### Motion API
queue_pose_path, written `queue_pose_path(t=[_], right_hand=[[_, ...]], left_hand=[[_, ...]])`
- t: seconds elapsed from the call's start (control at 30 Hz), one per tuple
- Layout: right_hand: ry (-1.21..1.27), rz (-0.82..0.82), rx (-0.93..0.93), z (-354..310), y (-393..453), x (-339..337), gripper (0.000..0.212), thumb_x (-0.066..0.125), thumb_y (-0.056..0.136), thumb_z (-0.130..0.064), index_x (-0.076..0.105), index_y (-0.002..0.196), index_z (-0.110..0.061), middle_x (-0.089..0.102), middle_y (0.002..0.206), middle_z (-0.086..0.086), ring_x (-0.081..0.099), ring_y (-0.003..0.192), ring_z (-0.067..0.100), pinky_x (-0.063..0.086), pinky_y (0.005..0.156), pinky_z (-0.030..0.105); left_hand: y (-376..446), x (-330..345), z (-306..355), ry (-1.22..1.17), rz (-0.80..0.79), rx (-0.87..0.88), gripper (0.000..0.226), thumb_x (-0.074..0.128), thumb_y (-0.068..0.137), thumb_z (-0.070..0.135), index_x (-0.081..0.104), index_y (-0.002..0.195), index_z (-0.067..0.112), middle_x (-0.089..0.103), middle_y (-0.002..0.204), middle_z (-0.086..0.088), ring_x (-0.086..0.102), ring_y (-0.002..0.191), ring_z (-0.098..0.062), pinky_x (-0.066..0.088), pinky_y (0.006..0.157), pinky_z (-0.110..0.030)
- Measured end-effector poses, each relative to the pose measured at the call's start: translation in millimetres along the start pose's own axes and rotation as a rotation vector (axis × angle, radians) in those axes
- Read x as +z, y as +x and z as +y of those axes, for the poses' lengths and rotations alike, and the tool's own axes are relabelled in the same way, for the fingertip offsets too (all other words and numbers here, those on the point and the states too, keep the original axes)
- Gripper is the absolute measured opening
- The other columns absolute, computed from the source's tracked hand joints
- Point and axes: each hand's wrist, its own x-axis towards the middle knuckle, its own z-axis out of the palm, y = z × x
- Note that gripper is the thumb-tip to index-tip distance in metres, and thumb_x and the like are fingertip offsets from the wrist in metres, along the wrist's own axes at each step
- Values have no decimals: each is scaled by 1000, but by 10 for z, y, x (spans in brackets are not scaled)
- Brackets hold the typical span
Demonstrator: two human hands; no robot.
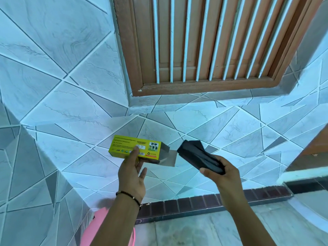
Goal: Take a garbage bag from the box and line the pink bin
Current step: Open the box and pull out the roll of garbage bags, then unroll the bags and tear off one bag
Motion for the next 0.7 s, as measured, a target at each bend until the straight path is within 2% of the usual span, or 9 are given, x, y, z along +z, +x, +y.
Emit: queue_pose_path(t=[0.1, 0.17, 0.27, 0.33, 0.4, 0.5, 0.6, 0.63, 0.7], right_hand=[[56, 42, 3, -2, 47, -36, 35, 76, 68, 3, 67, 99, -11, 70, 89, 8, 64, 76, 19, 54, 73, 25], [86, 62, 5, -7, 122, -54, 34, 74, 69, 3, 67, 100, -9, 69, 85, 6, 63, 74, 19, 56, 71, 22], [106, 72, 4, -31, 307, -82, 33, 75, 69, 2, 68, 97, -14, 71, 80, 1, 63, 73, 21, 57, 76, 30], [94, 56, -1, -49, 439, -98, 33, 76, 69, 1, 68, 96, -16, 71, 81, 1, 63, 74, 23, 57, 79, 35], [94, 35, -5, -62, 611, -129, 35, 76, 69, 0, 68, 98, -16, 70, 88, 7, 62, 78, 27, 55, 80, 38], [101, -18, -16, -142, 895, -168, 36, 76, 68, 0, 68, 99, -17, 71, 92, 7, 65, 82, 23, 53, 79, 35], [99, -73, -31, -227, 1138, -203, 36, 75, 68, 1, 69, 98, -17, 73, 89, 3, 66, 80, 17, 50, 74, 28], [102, -92, -36, -255, 1202, -212, 36, 75, 68, 2, 69, 98, -18, 73, 88, 3, 67, 80, 17, 50, 73, 27], [99, -121, -45, -284, 1356, -236, 36, 76, 68, 1, 69, 98, -18, 73, 88, 2, 67, 79, 17, 50, 72, 25]], left_hand=[[127, 154, -6, 1, -4, -6, 3, 62, 85, 24, 60, 83, 23, 59, 83, 4, 55, 79, -10, 44, 72, -22], [239, 352, 32, -11, -8, 12, 5, 63, 85, 19, 58, 84, 21, 56, 80, 2, 55, 74, -11, 46, 74, -23], [525, 743, 143, -15, -66, 81, 9, 65, 84, 15, 57, 83, 19, 55, 78, 1, 60, 63, -8, 49, 79, -24], [777, 1002, 212, 7, -128, 103, 11, 67, 82, 15, 57, 87, 17, 58, 81, 1, 58, 67, -8, 50, 83, -26], [1072, 1291, 268, 41, -166, 104, 21, 69, 81, 16, 57, 98, 16, 59, 87, 1, 55, 74, -8, 53, 82, -27], [1516, 1702, 338, 130, -117, 102, 38, 72, 77, 24, 56, 110, 12, 63, 108, -2, 57, 88, -15, 57, 67, -23], [1822, 1910, 372, 303, -22, 112, 48, 73, 75, 33, 53, 113, 11, 57, 121, -7, 61, 83, -21, 55, 53, -20], [1902, 1943, 373, 342, 1, 117, 55, 72, 75, 36, 51, 118, 10, 55, 121, -7, 62, 84, -23, 56, 54, -21], [2000, 1985, 383, 448, 32, 110, 62, 72, 73, 43, 48, 118, 7, 54, 110, -5, 68, 76, -24, 59, 68, -30]])
